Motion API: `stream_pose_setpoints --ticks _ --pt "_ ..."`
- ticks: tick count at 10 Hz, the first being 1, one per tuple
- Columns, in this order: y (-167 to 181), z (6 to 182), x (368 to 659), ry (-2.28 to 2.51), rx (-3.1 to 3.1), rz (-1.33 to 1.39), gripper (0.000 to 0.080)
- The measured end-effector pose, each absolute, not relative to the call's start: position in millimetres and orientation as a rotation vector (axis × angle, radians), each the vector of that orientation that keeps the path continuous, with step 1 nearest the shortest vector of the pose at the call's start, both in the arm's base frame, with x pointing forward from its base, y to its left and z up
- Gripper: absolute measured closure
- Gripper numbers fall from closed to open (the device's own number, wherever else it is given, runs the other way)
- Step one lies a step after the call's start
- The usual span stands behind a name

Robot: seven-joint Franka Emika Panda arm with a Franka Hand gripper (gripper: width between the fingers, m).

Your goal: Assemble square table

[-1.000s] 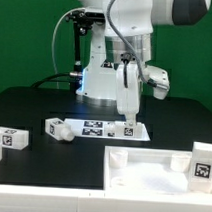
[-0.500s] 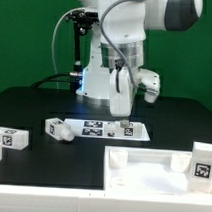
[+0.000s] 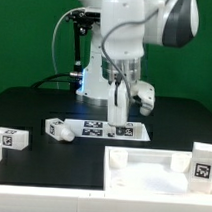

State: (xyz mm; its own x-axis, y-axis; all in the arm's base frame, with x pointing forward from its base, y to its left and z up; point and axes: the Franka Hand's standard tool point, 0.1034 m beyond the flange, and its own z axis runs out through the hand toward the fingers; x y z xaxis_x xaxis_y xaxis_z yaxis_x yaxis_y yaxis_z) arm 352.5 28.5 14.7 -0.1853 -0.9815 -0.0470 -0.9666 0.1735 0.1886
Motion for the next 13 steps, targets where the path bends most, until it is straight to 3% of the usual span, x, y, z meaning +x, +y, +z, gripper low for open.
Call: stream_pose_setpoints --ticks 4,7,13 --pt "32.4 5.2 354.5 -2.300 1.960 -0.265 0.0151" --pt "32.0 4.6 354.1 -2.299 1.959 -0.265 0.0524" --pt "32.1 4.6 354.1 -2.299 1.959 -0.265 0.0521"
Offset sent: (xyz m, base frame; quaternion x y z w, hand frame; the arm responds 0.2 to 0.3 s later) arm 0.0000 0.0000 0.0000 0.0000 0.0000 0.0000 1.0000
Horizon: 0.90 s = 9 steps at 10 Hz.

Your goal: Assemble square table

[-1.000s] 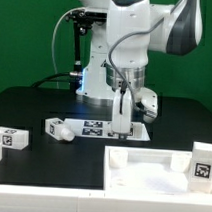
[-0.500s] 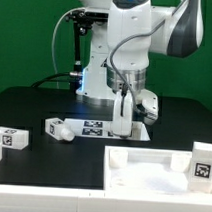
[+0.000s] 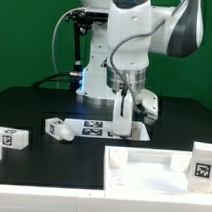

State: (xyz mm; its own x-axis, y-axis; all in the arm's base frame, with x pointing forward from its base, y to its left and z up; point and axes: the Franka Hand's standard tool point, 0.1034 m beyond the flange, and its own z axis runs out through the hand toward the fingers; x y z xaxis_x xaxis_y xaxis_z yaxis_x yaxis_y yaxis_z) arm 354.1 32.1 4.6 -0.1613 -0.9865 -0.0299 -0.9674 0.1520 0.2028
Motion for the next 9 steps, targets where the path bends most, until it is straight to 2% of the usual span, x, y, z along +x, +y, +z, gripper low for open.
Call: stream_pose_setpoints --ticks 5,6,9 --pt "34 4.7 354 -2.309 1.939 -0.274 0.0519" --pt "44 7.3 356 -2.260 1.956 -0.356 0.0519" --pt "65 9.1 375 -2.572 1.470 -0.312 0.0519"
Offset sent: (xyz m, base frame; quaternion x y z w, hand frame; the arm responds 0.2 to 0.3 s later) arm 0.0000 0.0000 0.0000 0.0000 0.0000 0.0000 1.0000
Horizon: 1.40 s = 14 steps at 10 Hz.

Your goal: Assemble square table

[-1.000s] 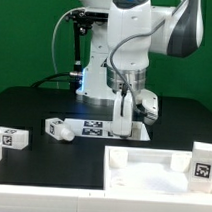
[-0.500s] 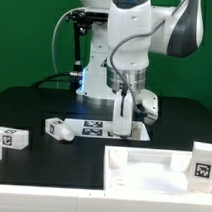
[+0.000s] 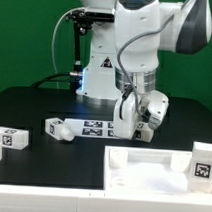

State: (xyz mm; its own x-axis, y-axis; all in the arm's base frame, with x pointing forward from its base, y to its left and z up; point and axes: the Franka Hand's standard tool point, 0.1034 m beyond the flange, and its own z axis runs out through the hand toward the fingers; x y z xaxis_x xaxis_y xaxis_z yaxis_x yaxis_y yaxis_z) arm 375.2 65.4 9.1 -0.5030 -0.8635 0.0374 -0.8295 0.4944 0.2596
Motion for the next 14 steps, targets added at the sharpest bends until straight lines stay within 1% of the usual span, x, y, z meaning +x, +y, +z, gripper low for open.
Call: stream_pose_setpoints --ticks 2,8,10,12,14 --pt "72 7.6 377 -2.643 1.312 -0.294 0.0519" --pt "81 6.5 374 -2.720 1.163 -0.333 0.0519" --pt "92 5.0 373 -2.748 1.059 -0.369 0.0519" --pt "102 4.7 371 -2.685 1.211 -0.379 0.0519" --pt "102 4.8 371 -2.669 1.251 -0.384 0.0518"
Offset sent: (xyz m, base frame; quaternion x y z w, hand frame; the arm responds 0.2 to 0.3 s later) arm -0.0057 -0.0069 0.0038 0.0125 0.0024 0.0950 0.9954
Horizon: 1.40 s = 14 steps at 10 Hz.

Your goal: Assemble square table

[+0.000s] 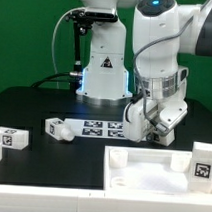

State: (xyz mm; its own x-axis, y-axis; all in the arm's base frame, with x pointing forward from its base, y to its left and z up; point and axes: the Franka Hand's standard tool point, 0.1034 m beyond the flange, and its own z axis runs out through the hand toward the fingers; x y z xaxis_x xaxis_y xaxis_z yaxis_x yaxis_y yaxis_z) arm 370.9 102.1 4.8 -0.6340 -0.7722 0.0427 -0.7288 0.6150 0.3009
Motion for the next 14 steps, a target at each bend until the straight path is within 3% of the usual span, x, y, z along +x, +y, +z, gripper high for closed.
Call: stream_pose_setpoints --ticks 2,3,4,5,7,11,14 --pt "102 4.6 371 -2.668 1.257 -0.383 0.0518" --pt "103 6.3 373 -2.672 1.262 -0.384 0.0290" --pt "103 7.6 374 -2.670 1.278 -0.386 0.0290" --pt "102 8.2 375 -2.667 1.291 -0.387 0.0178" --pt "103 15.2 379 -2.649 1.368 -0.404 0.0159" --pt "121 57.5 394 -2.359 1.970 -0.466 0.0151" --pt "121 58.0 392 -2.149 2.242 -0.473 0.0151"
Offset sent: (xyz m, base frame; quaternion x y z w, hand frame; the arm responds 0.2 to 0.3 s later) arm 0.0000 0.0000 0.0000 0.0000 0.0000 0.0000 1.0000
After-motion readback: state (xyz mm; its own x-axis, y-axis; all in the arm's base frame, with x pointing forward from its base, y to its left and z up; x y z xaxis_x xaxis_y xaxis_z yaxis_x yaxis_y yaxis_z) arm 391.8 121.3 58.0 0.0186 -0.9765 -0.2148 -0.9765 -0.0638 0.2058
